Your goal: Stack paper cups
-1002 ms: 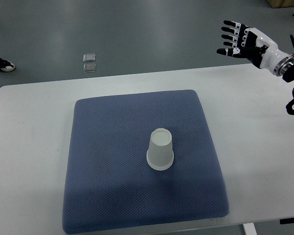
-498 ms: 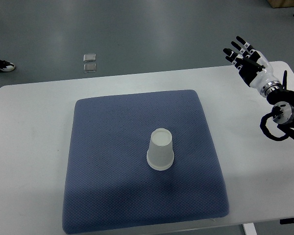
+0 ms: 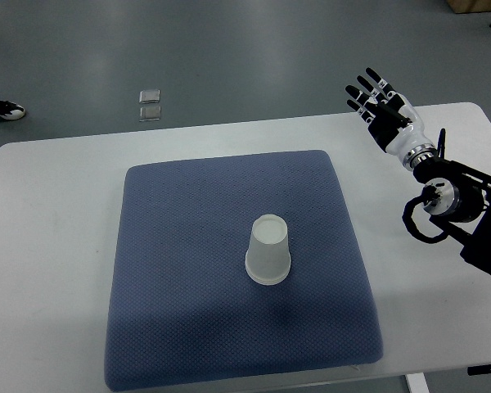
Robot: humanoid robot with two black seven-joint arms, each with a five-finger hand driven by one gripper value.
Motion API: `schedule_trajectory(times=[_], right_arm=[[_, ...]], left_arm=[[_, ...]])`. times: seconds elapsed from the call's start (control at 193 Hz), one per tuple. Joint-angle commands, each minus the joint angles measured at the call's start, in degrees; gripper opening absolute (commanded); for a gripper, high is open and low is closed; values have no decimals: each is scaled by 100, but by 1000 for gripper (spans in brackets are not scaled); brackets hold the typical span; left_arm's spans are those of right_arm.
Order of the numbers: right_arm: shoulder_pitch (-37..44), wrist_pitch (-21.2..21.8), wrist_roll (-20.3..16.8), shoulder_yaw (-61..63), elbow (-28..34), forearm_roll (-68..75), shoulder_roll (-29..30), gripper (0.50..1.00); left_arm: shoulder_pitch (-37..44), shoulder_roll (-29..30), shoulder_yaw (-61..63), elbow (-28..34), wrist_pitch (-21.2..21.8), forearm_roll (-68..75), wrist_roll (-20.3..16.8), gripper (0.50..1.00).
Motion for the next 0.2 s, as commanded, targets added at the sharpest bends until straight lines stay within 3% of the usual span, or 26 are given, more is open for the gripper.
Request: schedule_trajectory(times=[0.0, 0.192], right_arm=[[-18, -139, 107, 2, -2, -1, 84, 915], [-9, -227, 256, 2, -2, 16, 146, 915]], left_arm=[[0, 0, 0, 0, 0, 0, 0, 1000], [0, 0, 0, 0, 0, 0, 0, 1000]])
